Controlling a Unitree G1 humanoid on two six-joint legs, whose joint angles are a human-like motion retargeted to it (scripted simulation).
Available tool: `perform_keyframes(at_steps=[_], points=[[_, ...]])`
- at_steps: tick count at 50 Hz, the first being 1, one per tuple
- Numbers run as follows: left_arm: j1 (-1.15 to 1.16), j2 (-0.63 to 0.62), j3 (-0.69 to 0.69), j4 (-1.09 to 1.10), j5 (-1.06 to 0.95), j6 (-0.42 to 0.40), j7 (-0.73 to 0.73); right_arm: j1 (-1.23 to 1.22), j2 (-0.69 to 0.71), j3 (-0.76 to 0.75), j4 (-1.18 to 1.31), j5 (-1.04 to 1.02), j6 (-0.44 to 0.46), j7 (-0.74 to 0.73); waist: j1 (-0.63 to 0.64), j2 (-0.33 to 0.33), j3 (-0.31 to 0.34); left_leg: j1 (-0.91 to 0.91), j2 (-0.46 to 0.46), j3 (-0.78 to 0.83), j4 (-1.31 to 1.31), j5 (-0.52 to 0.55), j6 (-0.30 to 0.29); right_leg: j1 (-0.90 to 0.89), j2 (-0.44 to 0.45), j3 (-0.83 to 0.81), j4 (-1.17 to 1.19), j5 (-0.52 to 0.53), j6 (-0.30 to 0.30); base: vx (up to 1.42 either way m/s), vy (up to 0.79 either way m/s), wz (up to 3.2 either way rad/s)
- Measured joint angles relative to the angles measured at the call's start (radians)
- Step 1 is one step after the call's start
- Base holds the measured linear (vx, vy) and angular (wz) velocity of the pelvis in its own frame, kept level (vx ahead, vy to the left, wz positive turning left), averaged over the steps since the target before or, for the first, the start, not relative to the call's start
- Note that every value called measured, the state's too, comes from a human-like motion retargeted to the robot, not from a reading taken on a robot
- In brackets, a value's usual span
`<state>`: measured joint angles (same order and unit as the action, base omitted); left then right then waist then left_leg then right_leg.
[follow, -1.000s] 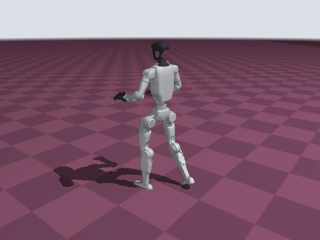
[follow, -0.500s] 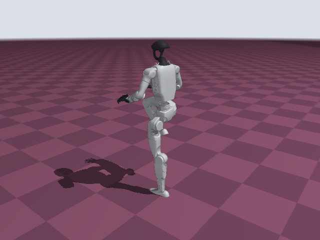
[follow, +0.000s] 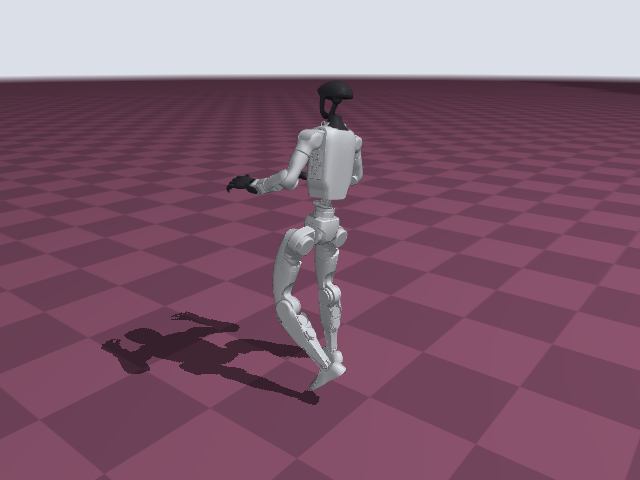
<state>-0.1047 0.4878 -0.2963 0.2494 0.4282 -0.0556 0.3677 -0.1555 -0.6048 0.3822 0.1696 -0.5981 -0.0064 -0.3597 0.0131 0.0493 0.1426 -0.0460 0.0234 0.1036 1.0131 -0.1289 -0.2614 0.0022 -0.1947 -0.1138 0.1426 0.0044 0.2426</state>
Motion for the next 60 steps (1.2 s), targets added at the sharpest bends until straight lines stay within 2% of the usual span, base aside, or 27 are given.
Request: perform_keyframes(at_steps=[2, 6, 10, 12, 17, 18, 19, 22, 25, 30, 33, 36, 37, 38, 40, 42, 44, 46, 48, 50, 52, 55, 56, 58, 60], points=[[-0.013, 0.023, -0.012, -0.015, 0.004, 0.007, 0.025, 0.003, 0.005, -0.013, -0.014, 0.017, 0.005, -0.003, 0.024, -0.018, -0.013, -0.180, 0.017, 0.025, 0.255, -0.077, 0.019, 0.006, -0.010, 0.019, -0.027, -0.004, 0.010, 0.33, -0.20, -0.55], [-0.066, 0.049, -0.007, -0.031, 0.001, 0.006, -0.002, 0.021, 0.008, -0.056, -0.031, 0.048, 0.016, 0.012, 0.101, -0.023, 0.015, -0.493, 0.074, 0.050, 0.691, -0.249, 0.013, 0.035, 0.006, 0.063, -0.058, 0.001, 0.019, 0.27, -0.17, -0.62], [-0.104, 0.049, -0.026, -0.036, 0.010, 0.009, 0.017, 0.027, -0.003, -0.053, -0.022, 0.070, 0.029, 0.055, 0.152, -0.069, 0.023, -0.843, 0.064, 0.094, 1.027, -0.332, 0.003, 0.026, -0.045, 0.098, -0.061, 0.006, 0.019, 0.23, -0.03, -0.36], [-0.119, 0.035, -0.049, -0.017, -0.001, 0.010, 0.035, 0.031, -0.004, -0.044, -0.014, 0.068, 0.037, 0.068, 0.162, -0.103, 0.030, -1.007, 0.073, 0.136, 1.147, -0.353, 0.019, 0.018, -0.086, 0.107, -0.038, -0.004, 0.019, 0.24, 0.04, -0.13], [-0.168, -0.021, -0.164, 0.112, -0.006, 0.013, 0.033, 0.043, -0.001, -0.020, 0.002, 0.028, 0.062, 0.091, 0.162, -0.125, 0.094, -1.354, 0.078, 0.140, 1.311, -0.390, 0.016, 0.085, -0.107, 0.105, -0.031, 0.012, 0.019, 0.23, 0.02, -0.09], [-0.177, -0.031, -0.188, 0.122, -0.024, 0.004, 0.054, 0.039, 0.012, -0.001, 0.018, 0.001, 0.083, 0.118, 0.137, -0.134, 0.108, -1.392, 0.053, 0.161, 1.308, -0.404, 0.052, 0.144, -0.128, 0.081, -0.094, 0.043, 0.019, 0.26, 0.09, 0.36], [-0.179, -0.030, -0.191, 0.113, -0.033, -0.007, 0.075, 0.036, 0.021, 0.009, 0.024, -0.014, 0.091, 0.127, 0.131, -0.141, 0.125, -1.418, 0.047, 0.161, 1.305, -0.409, 0.058, 0.179, -0.134, 0.075, -0.116, 0.053, 0.019, 0.27, 0.06, 0.15], [-0.169, -0.006, -0.139, 0.023, -0.056, -0.045, 0.087, 0.031, 0.038, 0.009, 0.029, -0.036, 0.088, 0.126, 0.146, -0.159, 0.169, -1.443, 0.059, 0.141, 1.266, -0.396, 0.045, 0.230, -0.135, 0.084, -0.111, 0.038, 0.019, 0.27, 0.01, -0.38], [-0.153, 0.010, -0.106, -0.037, -0.062, -0.047, 0.029, 0.044, 0.049, 0.002, 0.026, -0.035, 0.087, 0.134, 0.151, -0.170, 0.160, -1.411, 0.062, 0.129, 1.178, -0.368, 0.064, 0.258, -0.135, 0.082, -0.114, 0.017, 0.019, 0.27, 0.05, -0.07], [-0.107, -0.009, -0.137, -0.021, -0.035, -0.021, 0.019, 0.089, 0.073, 0.015, 0.016, -0.031, 0.092, 0.142, 0.142, -0.178, 0.082, -1.231, 0.069, 0.127, 0.899, -0.309, 0.112, 0.272, -0.114, 0.069, -0.155, -0.005, 0.016, 0.26, 0.07, 0.09], [-0.090, -0.013, -0.129, -0.014, -0.021, -0.020, 0.014, 0.092, 0.079, 0.026, 0.012, -0.047, 0.095, 0.138, 0.149, -0.163, 0.042, -1.033, 0.073, 0.106, 0.615, -0.280, 0.110, 0.261, -0.077, 0.085, -0.164, -0.014, 0.006, 0.28, 0.07, -0.32], [-0.055, -0.010, -0.115, -0.023, -0.001, -0.024, 0.007, 0.106, 0.085, 0.035, 0.000, -0.081, 0.095, 0.118, 0.164, -0.133, 0.003, -0.743, 0.138, 0.154, 0.224, -0.263, 0.134, 0.253, -0.027, 0.115, -0.142, -0.034, 0.001, 0.34, 0.10, -0.61], [-0.059, -0.003, -0.105, -0.025, -0.005, -0.027, 0.002, 0.097, 0.082, 0.032, -0.001, -0.087, 0.092, 0.112, 0.171, -0.115, 0.009, -0.621, 0.155, 0.178, 0.069, -0.256, 0.134, 0.264, -0.006, 0.128, -0.131, -0.043, 0.001, 0.39, 0.14, -1.01], [-0.066, 0.001, -0.084, -0.028, -0.019, -0.033, -0.008, 0.078, 0.075, 0.031, 0.002, -0.094, 0.086, 0.103, 0.193, -0.099, 0.057, -0.435, 0.155, 0.224, -0.124, -0.244, 0.124, 0.306, -0.003, 0.156, -0.109, -0.059, 0.005, 0.42, 0.16, -1.31], [-0.066, 0.020, -0.059, -0.041, -0.042, -0.042, 0.016, 0.066, 0.076, 0.026, -0.001, -0.109, 0.079, 0.061, 0.210, -0.077, 0.099, -0.112, 0.106, 0.263, -0.566, -0.153, 0.096, 0.365, 0.016, 0.182, -0.079, -0.083, 0.014, 0.48, 0.23, -1.02], [-0.069, 0.039, -0.049, -0.040, -0.050, -0.055, 0.038, 0.059, 0.083, 0.020, 0.002, -0.109, 0.060, 0.006, 0.195, -0.046, 0.110, 0.147, 0.072, 0.259, -0.985, 0.037, 0.055, 0.405, 0.063, 0.184, -0.036, -0.111, 0.003, 0.49, 0.31, -0.02], [-0.066, 0.042, -0.061, -0.020, -0.021, -0.059, 0.025, 0.079, 0.095, 0.006, 0.011, -0.107, 0.042, -0.014, 0.149, -0.040, 0.089, 0.219, 0.066, 0.230, -1.100, 0.127, 0.012, 0.406, 0.089, 0.150, 0.037, -0.124, -0.018, 0.41, 0.38, 1.11], [-0.076, 0.037, -0.090, 0.013, 0.019, -0.043, 0.003, 0.115, 0.108, -0.022, 0.025, -0.101, 0.040, -0.012, 0.096, -0.054, 0.079, 0.228, 0.049, 0.172, -1.100, 0.145, 0.000, 0.373, 0.090, 0.098, 0.172, -0.090, -0.031, 0.32, 0.35, 1.76], [-0.105, 0.031, -0.129, 0.053, 0.066, -0.009, -0.021, 0.157, 0.123, -0.057, 0.025, -0.081, 0.047, -0.005, 0.071, -0.038, 0.089, 0.249, 0.085, 0.109, -1.100, 0.156, 0.006, 0.294, 0.130, 0.058, 0.378, 0.018, -0.058, 0.26, 0.19, 1.55], [-0.148, 0.013, -0.172, 0.089, 0.125, 0.025, -0.041, 0.184, 0.122, -0.077, 0.012, -0.046, 0.053, -0.002, 0.065, -0.020, 0.089, 0.245, 0.108, 0.058, -1.100, 0.167, 0.049, 0.130, 0.138, 0.012, 0.657, 0.145, -0.076, 0.18, 0.19, 1.01], [-0.204, -0.006, -0.214, 0.130, 0.170, 0.048, -0.042, 0.158, 0.103, -0.057, 0.012, -0.008, 0.055, -0.003, 0.090, -0.043, 0.038, 0.175, 0.094, 0.056, -1.084, 0.156, 0.105, -0.142, 0.071, -0.016, 0.965, 0.172, -0.117, 0.13, 0.19, 0.01], [-0.251, 0.002, -0.239, 0.158, 0.180, 0.065, -0.038, 0.081, 0.075, -0.018, 0.027, 0.000, 0.051, 0.006, 0.116, -0.078, -0.018, 0.133, 0.079, 0.089, -1.096, 0.141, 0.142, -0.489, -0.024, -0.030, 1.301, 0.061, -0.223, 0.16, 0.15, -0.59], [-0.251, 0.009, -0.239, 0.162, 0.178, 0.069, -0.043, 0.057, 0.072, -0.006, 0.032, -0.006, 0.049, 0.014, 0.116, -0.083, -0.030, 0.130, 0.080, 0.096, -1.098, 0.137, 0.147, -0.584, -0.027, -0.026, 1.381, 0.025, -0.240, 0.20, 0.12, -0.47], [-0.232, 0.016, -0.241, 0.163, 0.176, 0.066, -0.060, 0.036, 0.080, 0.010, 0.034, -0.025, 0.039, 0.014, 0.095, -0.081, -0.033, 0.154, 0.091, 0.090, -1.097, 0.122, 0.143, -0.715, -0.032, -0.041, 1.525, -0.040, -0.241, 0.23, 0.10, -0.01], [-0.226, 0.020, -0.239, 0.165, 0.178, 0.081, -0.059, -0.005, 0.077, 0.045, 0.042, -0.034, 0.034, 0.029, 0.085, -0.066, -0.038, 0.160, 0.107, 0.095, -1.100, 0.118, 0.155, -0.889, 0.004, -0.037, 1.659, -0.043, -0.255, 0.17, 0.09, -0.01]])
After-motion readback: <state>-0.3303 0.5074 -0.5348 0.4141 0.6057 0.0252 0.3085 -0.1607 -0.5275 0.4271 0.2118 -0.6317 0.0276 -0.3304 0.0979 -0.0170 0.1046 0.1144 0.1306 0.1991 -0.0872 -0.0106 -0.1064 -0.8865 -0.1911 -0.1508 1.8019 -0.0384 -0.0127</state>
